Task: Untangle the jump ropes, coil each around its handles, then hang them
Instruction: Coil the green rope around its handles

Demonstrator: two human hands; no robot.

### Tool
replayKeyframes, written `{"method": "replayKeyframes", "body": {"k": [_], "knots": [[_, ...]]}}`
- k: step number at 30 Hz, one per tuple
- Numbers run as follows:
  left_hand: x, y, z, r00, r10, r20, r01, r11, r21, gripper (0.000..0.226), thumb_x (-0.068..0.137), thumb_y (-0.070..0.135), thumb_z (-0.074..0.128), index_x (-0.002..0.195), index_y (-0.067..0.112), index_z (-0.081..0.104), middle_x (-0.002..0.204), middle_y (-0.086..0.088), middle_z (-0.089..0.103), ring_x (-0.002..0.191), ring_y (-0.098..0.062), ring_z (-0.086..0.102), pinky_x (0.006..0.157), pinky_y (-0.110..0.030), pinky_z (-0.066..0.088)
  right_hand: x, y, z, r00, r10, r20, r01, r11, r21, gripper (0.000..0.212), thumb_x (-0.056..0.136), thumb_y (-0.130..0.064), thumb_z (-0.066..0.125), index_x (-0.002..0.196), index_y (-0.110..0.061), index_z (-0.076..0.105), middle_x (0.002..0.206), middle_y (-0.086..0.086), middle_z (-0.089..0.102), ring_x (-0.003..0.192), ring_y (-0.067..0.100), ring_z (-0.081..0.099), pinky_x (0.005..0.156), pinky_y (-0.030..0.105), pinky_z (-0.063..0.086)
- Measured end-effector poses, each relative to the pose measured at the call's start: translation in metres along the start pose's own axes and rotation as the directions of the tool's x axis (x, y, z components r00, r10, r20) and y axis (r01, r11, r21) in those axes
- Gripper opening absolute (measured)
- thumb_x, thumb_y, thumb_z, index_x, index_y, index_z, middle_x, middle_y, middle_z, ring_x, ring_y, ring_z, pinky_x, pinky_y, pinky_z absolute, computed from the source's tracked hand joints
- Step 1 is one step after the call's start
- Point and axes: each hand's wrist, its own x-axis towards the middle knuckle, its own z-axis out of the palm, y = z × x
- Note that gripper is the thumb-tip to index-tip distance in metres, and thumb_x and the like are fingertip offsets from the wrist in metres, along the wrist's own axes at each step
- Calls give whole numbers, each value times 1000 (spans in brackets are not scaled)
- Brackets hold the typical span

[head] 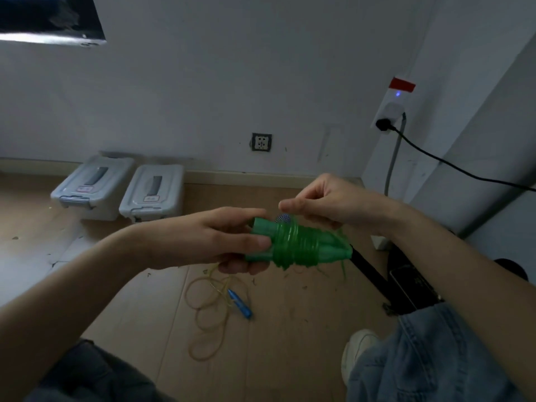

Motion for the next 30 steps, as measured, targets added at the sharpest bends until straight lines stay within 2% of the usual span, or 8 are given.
{"method": "replayKeyframes", "body": {"k": [3, 6, 12, 16, 18, 22, 27, 30], "knots": [[-1, -1, -4, 1000, 0, 2, 0, 996, -85, 30, 85, 30, 52, 106, 9, 53, 82, 0, 65, 67, -11, 55, 60, -17, 47, 1, 2, -2, 999, -22, -33, 23, 999, 23, 56, 71, -54, 62, 58, 1, 56, 48, -1, 42, 42, 13, 36, 40, 20, 28], [1, -4, -7, 996, -90, -19, 89, 994, -63, 26, 86, 26, 52, 109, 13, 55, 96, -2, 70, 83, -11, 65, 69, -17, 51, 3, 4, 1, 994, -28, -106, 33, 999, 38, 40, 73, -47, 63, 51, -16, 50, 45, -7, 41, 40, 7, 35, 39, 15, 30], [12, -21, -2, 952, -263, -157, 251, 964, -91, 17, 92, 9, 46, 108, 15, 49, 88, -2, 72, 66, -6, 60, 61, -18, 49, 11, 13, 13, 981, 3, -195, -5, 1000, -6, 29, 87, -35, 58, 68, -13, 58, 59, 2, 62, 43, 8, 51, 43, 20, 44], [12, -23, -3, 949, -291, -119, 257, 937, -237, 32, 92, 10, 45, 123, 20, 43, 95, -10, 72, 68, -8, 62, 64, -18, 52, 17, 16, 28, 944, -17, -329, -37, 987, -159, 30, 93, -33, 51, 68, -16, 54, 57, 2, 66, 38, 3, 52, 43, 16, 45], [17, -22, -2, 955, -274, -118, 218, 911, -351, 29, 93, 7, 43, 120, 12, 49, 96, -14, 71, 71, -10, 64, 64, -19, 53, 19, 15, 33, 902, -104, -420, -17, 962, -274, 32, 93, -35, 50, 65, -20, 52, 49, -4, 59, 36, -2, 51, 42, 8, 38], [26, -19, -2, 945, -285, -161, 133, 783, -608, 38, 78, 13, 51, 114, 1, 53, 96, -24, 68, 64, -16, 64, 52, -19, 52, 21, 13, 35, 842, -173, -511, -5, 945, -327, 33, 94, -34, 51, 64, -20, 50, 46, -7, 54, 39, -4, 51, 46, 10, 38], [23, -22, 1, 940, -293, -173, 151, 815, -559, 41, 79, 22, 61, 115, 2, 56, 96, -17, 70, 74, -14, 68, 63, -20, 54, 20, 13, 37, 811, -192, -552, 10, 949, -316, 33, 95, -32, 48, 73, -8, 55, 46, -4, 53, 38, -1, 52, 47, 10, 40], [23, -27, -1, 906, -356, -228, 168, 798, -579, 40, 76, 17, 62, 113, 2, 56, 97, -17, 70, 81, -19, 70, 64, -23, 55, 17, 7, 31, 759, -257, -598, 77, 948, -310, 32, 95, -30, 47, 67, -16, 52, 48, -5, 53, 40, 3, 50, 49, 10, 38]]}}
